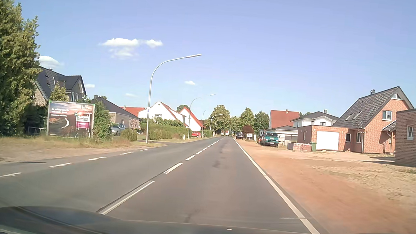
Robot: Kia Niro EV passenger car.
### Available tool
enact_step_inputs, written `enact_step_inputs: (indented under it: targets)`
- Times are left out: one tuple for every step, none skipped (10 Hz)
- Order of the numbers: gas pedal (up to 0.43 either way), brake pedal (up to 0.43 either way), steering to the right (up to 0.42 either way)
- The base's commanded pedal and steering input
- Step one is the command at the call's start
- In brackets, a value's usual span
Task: Follow the waypoints while adhering to traffic rules and regulations
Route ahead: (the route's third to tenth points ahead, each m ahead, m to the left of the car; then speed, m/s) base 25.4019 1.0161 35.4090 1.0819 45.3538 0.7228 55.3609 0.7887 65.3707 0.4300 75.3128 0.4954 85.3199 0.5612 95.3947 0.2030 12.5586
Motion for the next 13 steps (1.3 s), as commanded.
enact_step_inputs:
  targets:
    - [0.260,0.006,0.001]
    - [0.260,0.006,0.001]
    - [0.260,0.006,0.002]
    - [0.260,0.006,0.001]
    - [0.248,0.006,0.001]
    - [0.228,0.006,0.001]
    - [0.228,0.006,0.001]
    - [0.228,0.006,0.001]
    - [0.220,0.006,0.001]
    - [0.220,0.006,0.001]
    - [0.220,0.006,0.001]
    - [0.220,0.006,0.001]
    - [0.209,0.006,0.001]
